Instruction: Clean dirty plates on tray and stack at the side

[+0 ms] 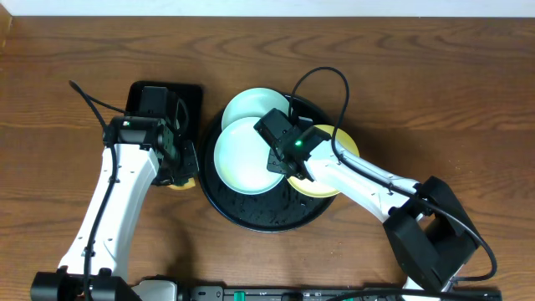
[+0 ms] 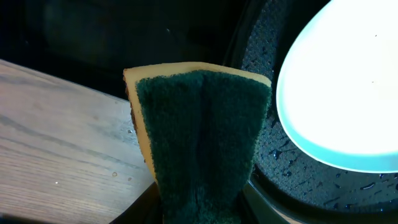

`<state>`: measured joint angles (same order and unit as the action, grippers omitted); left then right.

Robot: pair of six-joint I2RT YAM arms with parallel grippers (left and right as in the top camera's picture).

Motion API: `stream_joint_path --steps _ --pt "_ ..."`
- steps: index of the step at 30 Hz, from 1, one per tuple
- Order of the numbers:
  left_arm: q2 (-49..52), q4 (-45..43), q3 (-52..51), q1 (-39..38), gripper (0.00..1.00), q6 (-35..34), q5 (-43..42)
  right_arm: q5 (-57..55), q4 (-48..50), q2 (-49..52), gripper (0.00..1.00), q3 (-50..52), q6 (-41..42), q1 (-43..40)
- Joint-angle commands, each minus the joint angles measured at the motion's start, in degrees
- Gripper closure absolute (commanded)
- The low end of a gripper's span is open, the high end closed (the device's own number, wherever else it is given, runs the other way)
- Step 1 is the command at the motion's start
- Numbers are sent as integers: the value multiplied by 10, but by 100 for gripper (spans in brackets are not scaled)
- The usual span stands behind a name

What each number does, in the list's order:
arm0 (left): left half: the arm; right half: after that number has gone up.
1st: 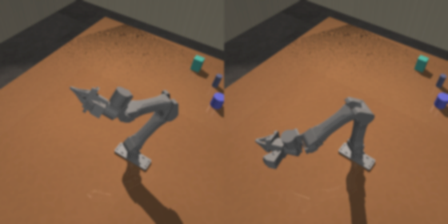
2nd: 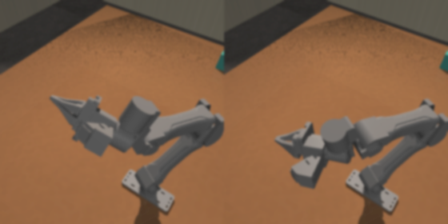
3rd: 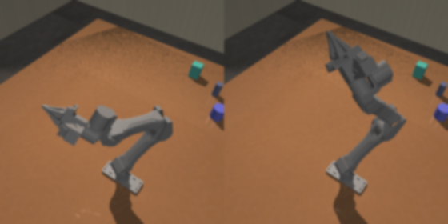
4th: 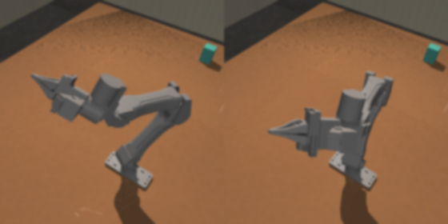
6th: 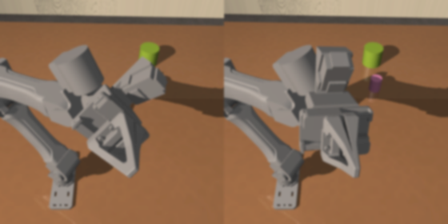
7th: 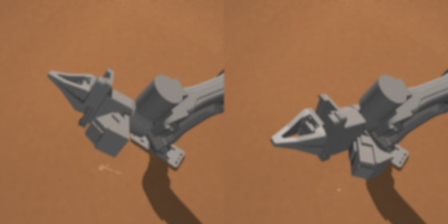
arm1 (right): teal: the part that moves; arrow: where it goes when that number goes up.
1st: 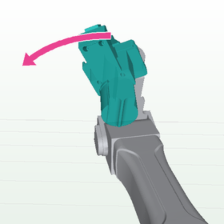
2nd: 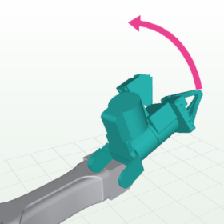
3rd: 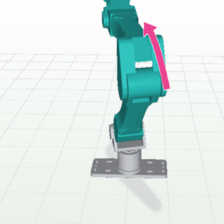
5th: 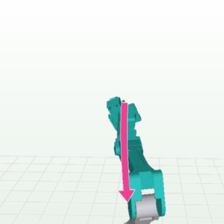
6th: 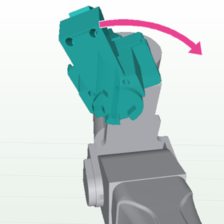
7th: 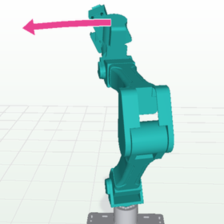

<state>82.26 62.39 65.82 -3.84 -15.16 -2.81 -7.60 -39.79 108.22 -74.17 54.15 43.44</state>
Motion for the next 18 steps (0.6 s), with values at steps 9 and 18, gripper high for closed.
stream_joint_path --steps 9,18 --pt "1 2 7 3 69 3 7 -103 2 -18 98 -15 -58 -3" --pt "1 2 7 3 70 3 7 -187 2 -20 98 -41 -138 -4"
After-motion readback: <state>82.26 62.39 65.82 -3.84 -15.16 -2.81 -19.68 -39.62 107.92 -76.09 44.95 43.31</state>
